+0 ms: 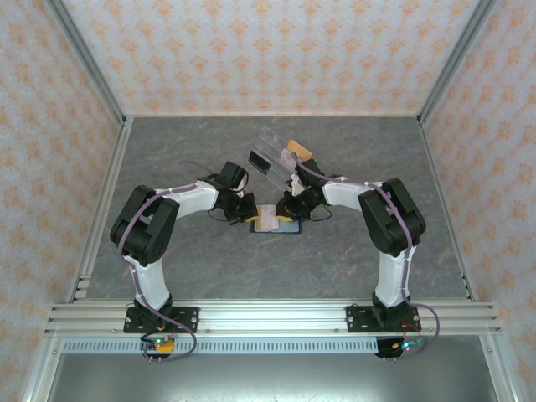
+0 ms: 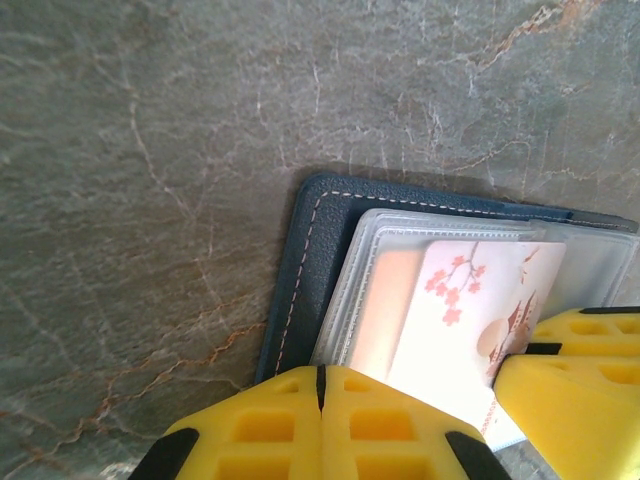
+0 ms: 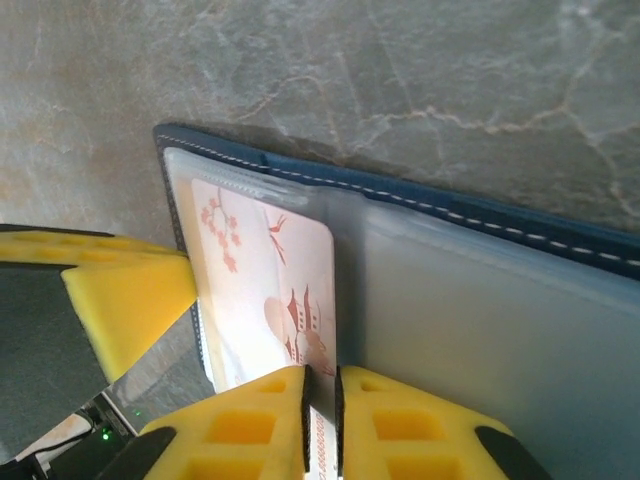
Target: Take the credit cards out of the card holder
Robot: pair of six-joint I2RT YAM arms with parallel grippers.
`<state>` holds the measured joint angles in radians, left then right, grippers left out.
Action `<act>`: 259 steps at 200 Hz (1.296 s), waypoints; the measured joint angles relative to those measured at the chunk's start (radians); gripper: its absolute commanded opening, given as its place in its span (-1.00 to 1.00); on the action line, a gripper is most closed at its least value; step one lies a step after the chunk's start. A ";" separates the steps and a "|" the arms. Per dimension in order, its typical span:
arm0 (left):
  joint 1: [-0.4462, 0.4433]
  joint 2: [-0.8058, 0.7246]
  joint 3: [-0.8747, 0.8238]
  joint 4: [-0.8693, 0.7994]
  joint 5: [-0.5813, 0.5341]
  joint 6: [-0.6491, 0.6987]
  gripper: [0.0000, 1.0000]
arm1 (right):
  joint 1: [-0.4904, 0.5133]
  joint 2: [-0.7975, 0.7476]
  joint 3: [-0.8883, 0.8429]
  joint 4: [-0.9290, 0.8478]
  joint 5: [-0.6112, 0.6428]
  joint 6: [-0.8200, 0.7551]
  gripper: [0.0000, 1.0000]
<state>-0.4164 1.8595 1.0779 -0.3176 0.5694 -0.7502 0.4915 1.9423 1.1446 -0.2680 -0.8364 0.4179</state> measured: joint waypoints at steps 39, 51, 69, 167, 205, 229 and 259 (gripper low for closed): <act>0.000 -0.001 0.000 -0.001 0.000 0.000 -0.91 | -0.002 -0.010 -0.004 0.007 0.002 0.000 -1.00; 0.000 -0.001 0.000 -0.003 -0.001 0.001 -0.91 | -0.005 -0.026 -0.012 0.005 0.002 -0.010 -1.00; 0.000 -0.001 0.000 -0.005 -0.002 0.005 -0.90 | -0.018 -0.060 -0.023 -0.009 0.008 -0.030 -1.00; 0.014 -0.103 0.010 -0.106 -0.035 0.048 -0.07 | -0.099 -0.249 -0.050 -0.056 -0.041 -0.132 -1.00; 0.077 -0.270 -0.037 0.006 0.036 0.005 0.42 | -0.099 -0.249 -0.022 -0.028 -0.127 -0.127 -1.00; 0.101 -0.314 -0.085 0.158 0.125 -0.060 0.50 | -0.099 -0.249 -0.010 0.033 -0.198 -0.090 -1.00; 0.101 -0.299 -0.128 0.332 0.233 -0.135 0.50 | -0.102 -0.249 -0.002 0.139 -0.283 -0.007 -1.00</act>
<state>-0.3149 1.5604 0.9497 0.0147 0.8024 -0.8856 0.3897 1.6928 1.1431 -0.1291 -1.1198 0.4107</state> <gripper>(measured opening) 0.751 0.045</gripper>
